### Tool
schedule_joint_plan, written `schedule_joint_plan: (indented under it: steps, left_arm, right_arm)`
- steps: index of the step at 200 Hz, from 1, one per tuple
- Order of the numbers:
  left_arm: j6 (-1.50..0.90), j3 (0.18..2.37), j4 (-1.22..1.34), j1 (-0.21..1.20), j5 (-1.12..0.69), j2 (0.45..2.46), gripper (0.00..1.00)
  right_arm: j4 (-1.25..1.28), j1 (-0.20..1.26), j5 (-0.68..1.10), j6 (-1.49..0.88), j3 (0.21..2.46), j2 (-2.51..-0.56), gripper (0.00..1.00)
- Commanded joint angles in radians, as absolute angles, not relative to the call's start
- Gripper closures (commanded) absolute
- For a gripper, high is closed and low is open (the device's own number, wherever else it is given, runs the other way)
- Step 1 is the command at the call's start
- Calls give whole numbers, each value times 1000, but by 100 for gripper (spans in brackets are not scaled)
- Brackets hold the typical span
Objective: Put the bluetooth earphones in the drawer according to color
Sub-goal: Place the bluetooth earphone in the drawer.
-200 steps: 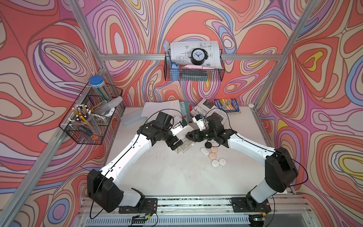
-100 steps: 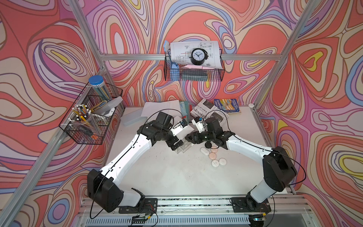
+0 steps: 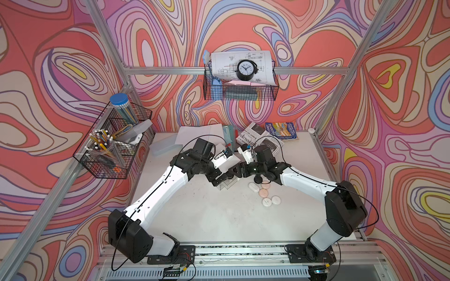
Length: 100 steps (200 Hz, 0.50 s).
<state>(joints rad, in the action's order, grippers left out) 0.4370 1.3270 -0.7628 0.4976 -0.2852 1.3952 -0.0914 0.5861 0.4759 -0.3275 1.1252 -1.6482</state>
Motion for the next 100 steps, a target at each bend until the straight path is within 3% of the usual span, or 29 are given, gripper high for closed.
schedule_joint_plan:
  steps: [1,35,100]
  left_arm:
    - [424,1328,-762,494,-291,1401,1]
    - [423,1328,-757,495,-291,1398,1]
    - [413,1320,-722,495,-314,1370,1]
  right_arm:
    - [-76,593,471,-328,1119,-1667,31]
    - [-78,592,447,-320,1121,-1647,20]
    - [-183,593,338,-272,1179,-1586,14]
